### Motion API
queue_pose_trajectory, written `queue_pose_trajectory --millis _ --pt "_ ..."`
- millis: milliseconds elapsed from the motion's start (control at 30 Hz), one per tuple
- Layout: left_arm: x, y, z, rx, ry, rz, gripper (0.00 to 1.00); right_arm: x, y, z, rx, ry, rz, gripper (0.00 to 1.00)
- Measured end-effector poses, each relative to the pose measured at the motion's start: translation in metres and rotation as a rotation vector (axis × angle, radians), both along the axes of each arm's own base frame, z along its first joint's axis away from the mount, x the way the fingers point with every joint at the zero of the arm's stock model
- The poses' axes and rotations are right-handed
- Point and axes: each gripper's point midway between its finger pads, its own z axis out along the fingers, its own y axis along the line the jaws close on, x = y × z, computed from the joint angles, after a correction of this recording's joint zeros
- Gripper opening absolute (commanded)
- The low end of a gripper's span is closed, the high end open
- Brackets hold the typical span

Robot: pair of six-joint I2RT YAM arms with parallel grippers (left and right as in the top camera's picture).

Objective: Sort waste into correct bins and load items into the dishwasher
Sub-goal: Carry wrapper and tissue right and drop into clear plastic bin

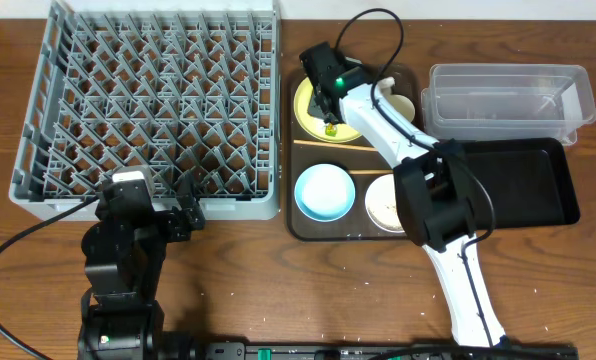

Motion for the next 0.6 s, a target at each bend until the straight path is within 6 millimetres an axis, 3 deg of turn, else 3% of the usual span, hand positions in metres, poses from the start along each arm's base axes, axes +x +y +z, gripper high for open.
queue_pose_trajectory --millis 133,233,300,400,467,533,600 --pt "0.0 0.0 0.0 0.0 0.0 0.0 0.95 -0.005 0.003 0.03 0.042 0.021 0.059 0.01" --pt "0.0 0.0 0.0 0.0 0.0 0.0 0.95 -0.002 -0.007 0.084 0.093 -0.033 0.061 0.01" --pt "0.0 0.0 0.0 0.0 0.0 0.0 0.95 -0.001 -0.024 0.128 0.127 -0.084 0.038 0.01" --pt "0.0 0.0 0.0 0.0 0.0 0.0 0.95 0.0 -0.072 0.196 0.162 -0.169 -0.037 0.01" --pt "0.0 0.0 0.0 0.0 0.0 0.0 0.95 0.0 -0.108 0.221 0.168 -0.202 -0.101 0.01" --pt "0.0 0.0 0.0 0.0 0.0 0.0 0.95 -0.001 -0.145 0.231 0.162 -0.206 -0.173 0.01" --pt "0.0 0.0 0.0 0.0 0.0 0.0 0.95 -0.001 -0.18 0.225 0.148 -0.181 -0.25 0.01"
